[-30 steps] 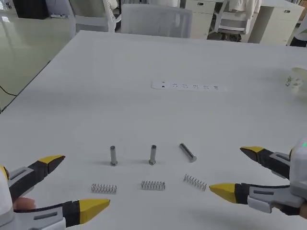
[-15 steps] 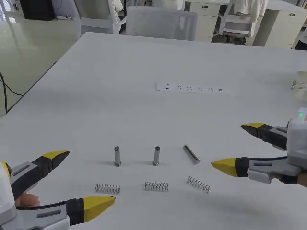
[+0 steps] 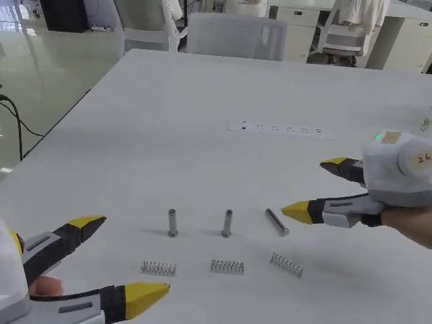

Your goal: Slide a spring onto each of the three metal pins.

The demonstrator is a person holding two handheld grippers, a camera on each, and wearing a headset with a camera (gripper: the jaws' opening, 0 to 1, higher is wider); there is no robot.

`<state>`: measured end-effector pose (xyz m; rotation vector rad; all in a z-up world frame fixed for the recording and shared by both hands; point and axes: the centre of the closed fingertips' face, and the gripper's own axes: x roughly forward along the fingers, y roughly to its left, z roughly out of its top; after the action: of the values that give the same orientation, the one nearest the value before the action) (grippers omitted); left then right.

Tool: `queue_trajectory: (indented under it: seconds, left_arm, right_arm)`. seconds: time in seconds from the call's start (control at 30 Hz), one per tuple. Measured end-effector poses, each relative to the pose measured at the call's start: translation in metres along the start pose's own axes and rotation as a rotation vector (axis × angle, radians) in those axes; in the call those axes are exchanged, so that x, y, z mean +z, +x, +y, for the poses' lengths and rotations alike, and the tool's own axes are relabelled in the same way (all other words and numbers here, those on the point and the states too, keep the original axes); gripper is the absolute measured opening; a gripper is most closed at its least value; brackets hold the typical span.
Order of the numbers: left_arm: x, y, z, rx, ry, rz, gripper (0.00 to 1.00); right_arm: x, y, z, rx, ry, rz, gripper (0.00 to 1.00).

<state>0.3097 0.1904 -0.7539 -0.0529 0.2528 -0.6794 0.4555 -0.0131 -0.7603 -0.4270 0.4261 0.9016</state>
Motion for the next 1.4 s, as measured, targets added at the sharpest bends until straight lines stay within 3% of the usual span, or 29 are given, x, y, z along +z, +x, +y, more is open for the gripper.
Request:
queue_trajectory:
  seconds: [0.33, 0.57, 0.97, 1.1, 1.27, 1.4]
  left_arm:
    - [-0.002, -0.001, -0.002, -0.002, 0.000, 0.004, 0.87]
    - [-0.002, -0.002, -0.001, 0.003, -0.004, 0.000, 0.87]
    - [-0.005, -0.003, 0.000, 0.003, -0.009, 0.000, 0.87]
    - [-0.004, -0.003, 0.001, 0.006, -0.012, -0.002, 0.87]
    - [-0.006, -0.003, 0.002, 0.008, -0.016, -0.001, 0.86]
    - [-0.006, -0.003, 0.002, 0.008, -0.018, -0.002, 0.86]
  right_arm:
    - [-0.008, 0.027, 0.001, 0.016, 0.045, 0.074, 0.65]
    - [-0.023, 0.043, 0.004, 0.024, 0.058, 0.158, 0.59]
    - [-0.039, 0.060, 0.005, 0.001, 0.080, 0.267, 0.46]
    - [-0.043, 0.063, 0.006, -0.004, 0.092, 0.306, 0.36]
    - [-0.052, 0.066, 0.009, -0.004, 0.099, 0.355, 0.30]
    - [-0.054, 0.067, 0.011, 0.003, 0.100, 0.367, 0.23]
